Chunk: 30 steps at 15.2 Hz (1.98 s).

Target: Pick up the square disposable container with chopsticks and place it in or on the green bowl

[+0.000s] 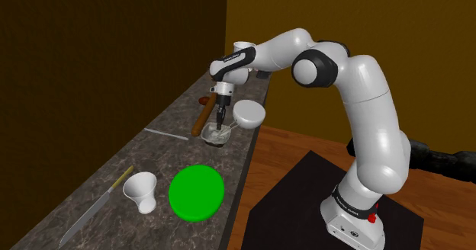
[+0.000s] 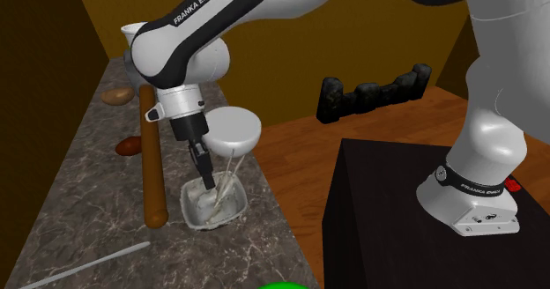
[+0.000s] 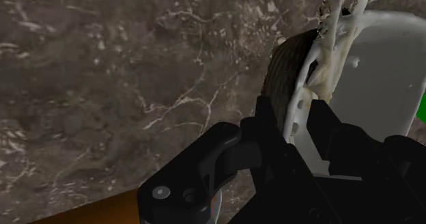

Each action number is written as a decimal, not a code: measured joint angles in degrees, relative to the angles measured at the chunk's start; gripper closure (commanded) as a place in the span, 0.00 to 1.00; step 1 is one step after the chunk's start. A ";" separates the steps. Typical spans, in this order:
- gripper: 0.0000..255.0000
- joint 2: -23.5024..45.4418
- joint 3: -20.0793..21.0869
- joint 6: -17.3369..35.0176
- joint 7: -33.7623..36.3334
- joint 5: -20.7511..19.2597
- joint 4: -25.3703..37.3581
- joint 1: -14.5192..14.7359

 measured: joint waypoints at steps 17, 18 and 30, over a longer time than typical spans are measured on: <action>1.00 -6.23 -0.61 -8.69 3.57 -1.45 3.16 -0.22; 1.00 -6.61 -0.63 -9.21 3.79 -1.52 3.32 -0.22; 1.00 -10.51 -0.43 -14.31 7.16 -1.91 5.48 0.48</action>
